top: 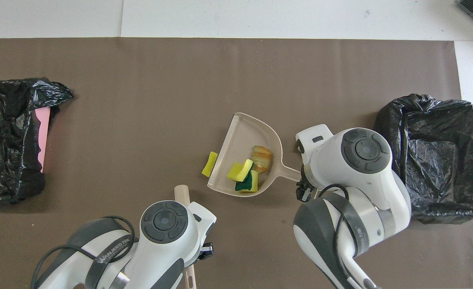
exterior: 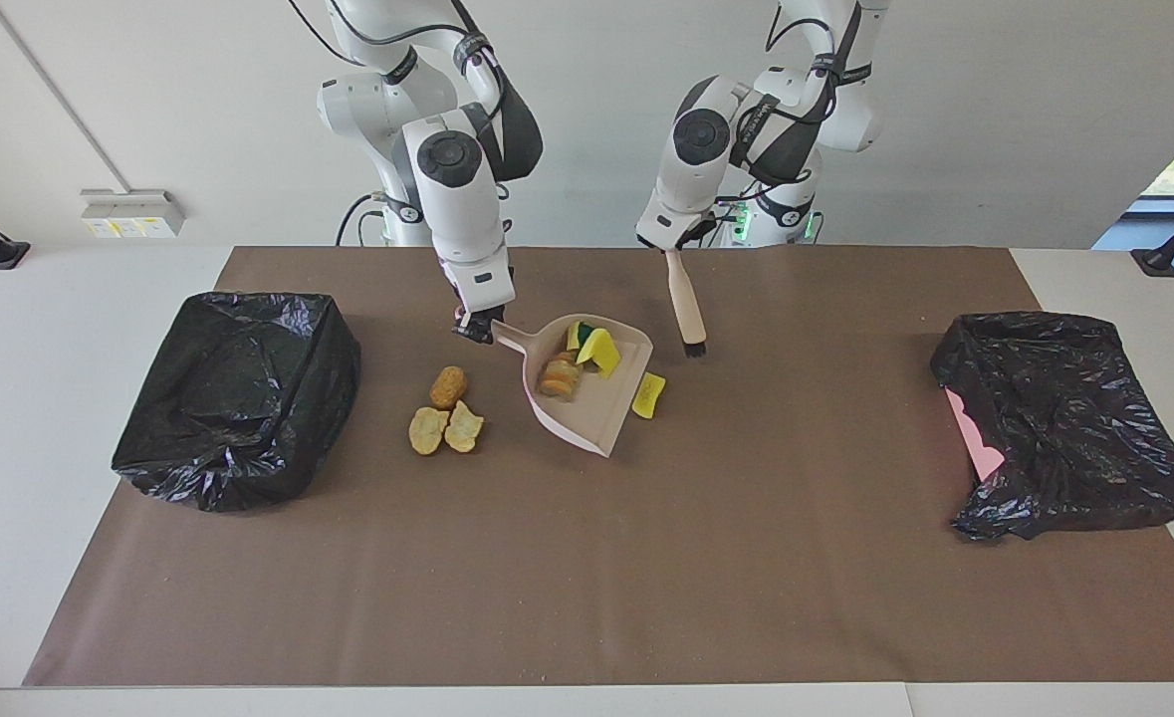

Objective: Sweep and dump trash in bin

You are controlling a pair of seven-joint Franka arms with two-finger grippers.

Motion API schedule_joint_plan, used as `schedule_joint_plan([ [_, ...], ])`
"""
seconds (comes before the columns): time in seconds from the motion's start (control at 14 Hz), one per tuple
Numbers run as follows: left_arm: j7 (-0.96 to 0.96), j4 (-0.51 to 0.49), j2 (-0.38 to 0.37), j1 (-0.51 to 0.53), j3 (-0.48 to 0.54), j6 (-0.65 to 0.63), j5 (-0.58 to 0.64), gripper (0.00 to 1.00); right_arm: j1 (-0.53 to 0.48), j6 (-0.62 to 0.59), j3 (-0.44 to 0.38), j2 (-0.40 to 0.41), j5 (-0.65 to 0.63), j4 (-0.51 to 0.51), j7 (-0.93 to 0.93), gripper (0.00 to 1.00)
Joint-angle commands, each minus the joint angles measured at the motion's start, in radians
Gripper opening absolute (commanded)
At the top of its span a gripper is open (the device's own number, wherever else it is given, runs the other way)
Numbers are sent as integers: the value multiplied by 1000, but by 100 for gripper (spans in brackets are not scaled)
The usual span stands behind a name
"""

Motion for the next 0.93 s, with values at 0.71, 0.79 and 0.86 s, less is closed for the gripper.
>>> schedule_joint_plan([
  [0.71,372,-83,76,113,-7,233,-44,0,-8,-28,4,42,-137,-14,-205,0],
  [0.79,414,-78,79,115,-6,233,-58,0,16,-22,4,58,-140,-14,-179,0],
  [0.86,457,-74,85,116,-7,231,-60,0,21,-13,5,64,-140,-14,-167,0],
])
